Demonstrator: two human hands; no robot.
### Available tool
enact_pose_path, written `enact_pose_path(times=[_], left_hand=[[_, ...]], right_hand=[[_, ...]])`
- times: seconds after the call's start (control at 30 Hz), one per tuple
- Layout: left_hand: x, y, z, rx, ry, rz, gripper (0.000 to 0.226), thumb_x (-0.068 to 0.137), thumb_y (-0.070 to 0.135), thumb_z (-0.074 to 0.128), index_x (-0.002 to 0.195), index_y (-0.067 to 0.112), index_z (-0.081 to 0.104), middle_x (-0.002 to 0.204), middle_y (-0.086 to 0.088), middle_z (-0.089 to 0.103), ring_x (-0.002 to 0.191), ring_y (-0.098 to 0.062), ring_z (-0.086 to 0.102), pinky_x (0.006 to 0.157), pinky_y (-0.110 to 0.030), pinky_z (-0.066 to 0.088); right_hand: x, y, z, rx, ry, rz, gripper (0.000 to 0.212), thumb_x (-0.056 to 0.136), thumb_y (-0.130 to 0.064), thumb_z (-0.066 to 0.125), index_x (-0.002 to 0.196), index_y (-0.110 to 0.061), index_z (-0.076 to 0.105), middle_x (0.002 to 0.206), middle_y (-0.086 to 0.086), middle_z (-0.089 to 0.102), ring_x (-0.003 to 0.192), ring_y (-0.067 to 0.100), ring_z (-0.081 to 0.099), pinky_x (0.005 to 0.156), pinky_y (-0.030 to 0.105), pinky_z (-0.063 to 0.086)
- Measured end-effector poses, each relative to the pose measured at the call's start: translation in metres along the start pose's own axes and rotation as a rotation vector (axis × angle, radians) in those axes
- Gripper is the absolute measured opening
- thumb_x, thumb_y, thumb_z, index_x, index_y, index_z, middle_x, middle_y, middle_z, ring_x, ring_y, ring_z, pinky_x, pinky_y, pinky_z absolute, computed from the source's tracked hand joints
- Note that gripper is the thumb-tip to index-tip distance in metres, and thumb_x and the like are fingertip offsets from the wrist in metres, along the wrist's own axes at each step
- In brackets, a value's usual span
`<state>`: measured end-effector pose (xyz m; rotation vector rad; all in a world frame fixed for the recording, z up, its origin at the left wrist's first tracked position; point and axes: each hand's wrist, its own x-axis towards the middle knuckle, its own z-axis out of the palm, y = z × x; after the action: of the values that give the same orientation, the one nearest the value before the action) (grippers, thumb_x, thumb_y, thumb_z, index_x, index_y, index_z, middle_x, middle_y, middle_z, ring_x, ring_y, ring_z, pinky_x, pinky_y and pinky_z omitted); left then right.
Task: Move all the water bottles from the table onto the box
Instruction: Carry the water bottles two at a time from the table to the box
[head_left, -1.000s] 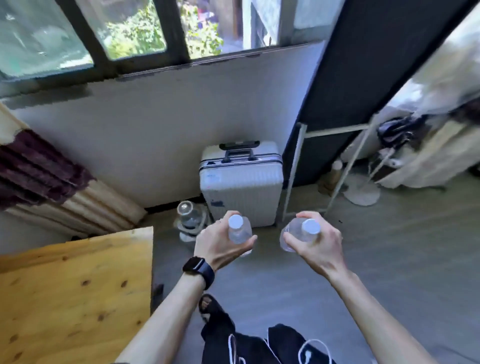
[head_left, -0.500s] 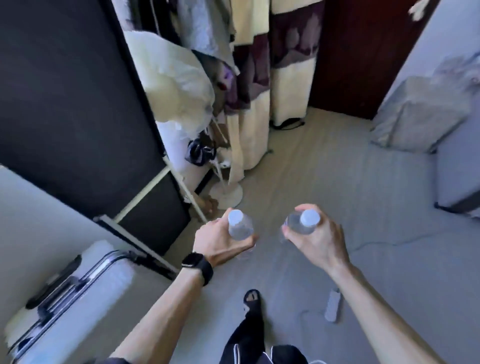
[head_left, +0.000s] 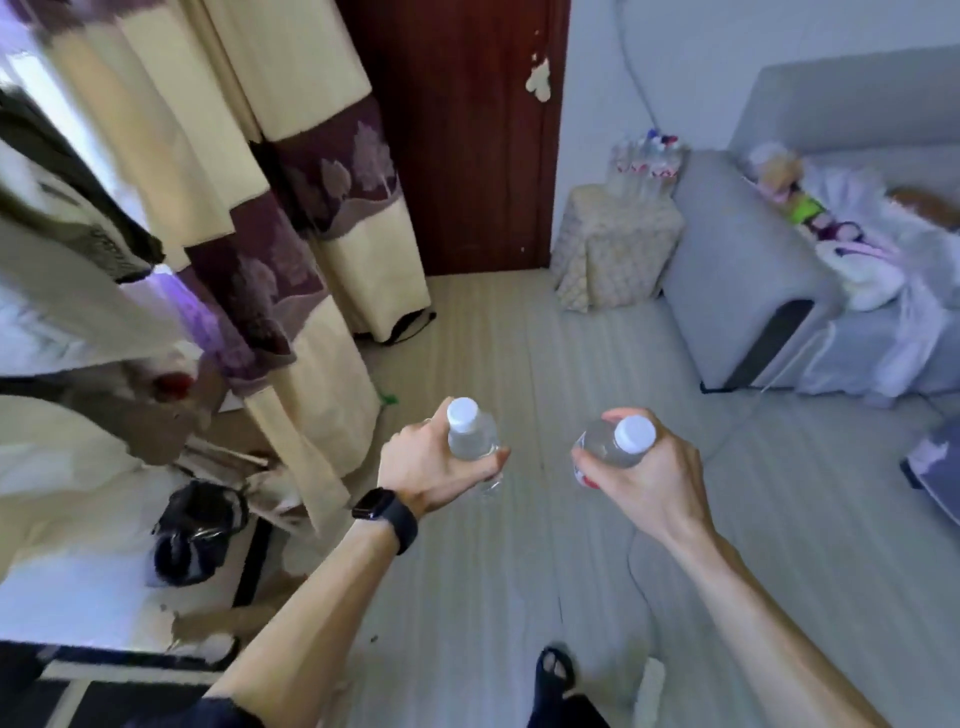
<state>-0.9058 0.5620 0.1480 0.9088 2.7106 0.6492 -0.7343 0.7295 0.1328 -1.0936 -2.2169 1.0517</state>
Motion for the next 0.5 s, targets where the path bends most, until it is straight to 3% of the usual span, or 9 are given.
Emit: enact_pose_path(times=[0.13,0.27,0.37,0.5], left_hand=[[0.100,0.042,0.021,0.022,-0.031,0.050,0.052,0.066,0.077,0.063,0.092,0.037,0.042,0.071,0.013,0.057,0.082,-0.024,0.063,0.074,-0.033,0.055],[0.187,0.093,0.031,-0.023,-0.011,0.042,0.056,0.062,0.081,0.060,0.097,0.038,0.048,0.077,0.012,0.062,0.082,-0.024,0.064,0.075,-0.036,0.056],[0.246,0.129,0.033,-0.038,0.000,0.052,0.058,0.066,0.079,0.061,0.103,0.036,0.051,0.077,0.012,0.059,0.084,-0.023,0.064,0.076,-0.035,0.055],[0.322,0.163,0.036,-0.081,0.026,0.074,0.071,0.056,0.089,0.051,0.102,0.036,0.057,0.083,0.012,0.066,0.084,-0.019,0.065,0.076,-0.035,0.056]], right_hand=[[0.089,0.009,-0.008,-0.010,0.071,0.004,0.042,0.063,-0.049,0.084,0.096,-0.032,0.064,0.086,-0.010,0.073,0.089,0.017,0.069,0.081,0.033,0.055],[0.185,0.015,-0.027,-0.018,0.082,-0.012,0.041,0.063,-0.044,0.086,0.097,-0.032,0.065,0.092,-0.010,0.072,0.094,0.017,0.068,0.081,0.029,0.052],[0.257,0.017,-0.043,-0.022,0.082,0.011,0.039,0.063,-0.045,0.085,0.094,-0.033,0.063,0.081,-0.012,0.068,0.093,0.019,0.068,0.078,0.027,0.049],[0.344,0.021,-0.061,-0.047,0.074,0.019,0.039,0.065,-0.046,0.083,0.096,-0.031,0.065,0.076,-0.014,0.067,0.092,0.020,0.067,0.074,0.026,0.046]])
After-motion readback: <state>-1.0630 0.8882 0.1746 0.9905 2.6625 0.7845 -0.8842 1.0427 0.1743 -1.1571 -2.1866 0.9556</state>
